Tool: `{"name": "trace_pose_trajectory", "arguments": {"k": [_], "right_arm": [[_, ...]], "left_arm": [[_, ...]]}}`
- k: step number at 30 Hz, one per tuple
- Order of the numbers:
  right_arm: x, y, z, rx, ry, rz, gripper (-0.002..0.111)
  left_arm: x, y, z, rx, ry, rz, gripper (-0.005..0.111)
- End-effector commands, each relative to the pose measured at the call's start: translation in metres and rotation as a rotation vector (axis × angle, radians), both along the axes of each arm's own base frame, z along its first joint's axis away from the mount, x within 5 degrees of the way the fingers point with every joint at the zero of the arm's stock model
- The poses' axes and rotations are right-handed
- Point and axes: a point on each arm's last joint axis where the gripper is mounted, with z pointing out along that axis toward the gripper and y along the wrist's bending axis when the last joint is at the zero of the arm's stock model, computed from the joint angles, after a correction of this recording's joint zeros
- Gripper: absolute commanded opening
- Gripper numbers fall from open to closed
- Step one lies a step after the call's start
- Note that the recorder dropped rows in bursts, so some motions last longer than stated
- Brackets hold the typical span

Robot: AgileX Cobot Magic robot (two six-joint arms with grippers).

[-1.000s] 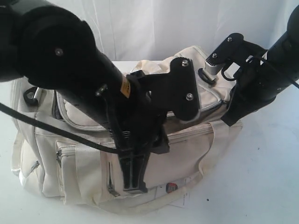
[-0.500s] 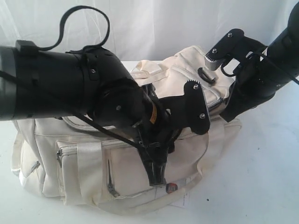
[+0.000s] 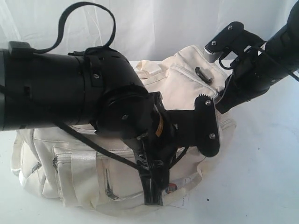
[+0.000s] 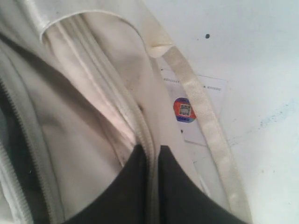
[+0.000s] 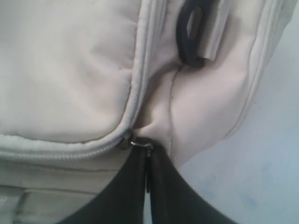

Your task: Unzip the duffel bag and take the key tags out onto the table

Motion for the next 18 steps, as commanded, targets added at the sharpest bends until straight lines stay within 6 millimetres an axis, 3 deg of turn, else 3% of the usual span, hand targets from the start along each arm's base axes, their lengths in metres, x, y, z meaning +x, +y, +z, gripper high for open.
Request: {"name": "trace_pose_trajectory", "arguments": {"k": [1, 8, 18], "right_arm": [[0.011, -0.003, 0.007, -0.007, -0.118, 0.011, 0.000], [0.017, -0.001, 0.010, 0.021, -0.195, 0.006, 0.000], [0.042, 0.009, 0.010, 0.022, -0.195, 0.006, 0.000]], "left_arm": [[-0.016, 0.010, -0.006, 0.127, 0.121, -0.008, 0.000], [-0.024, 0.012, -0.008, 0.180, 0.157, -0.044, 0.000], [-0.039, 0.013, -0.009, 0.241, 0.225, -0.107, 0.000]]}}
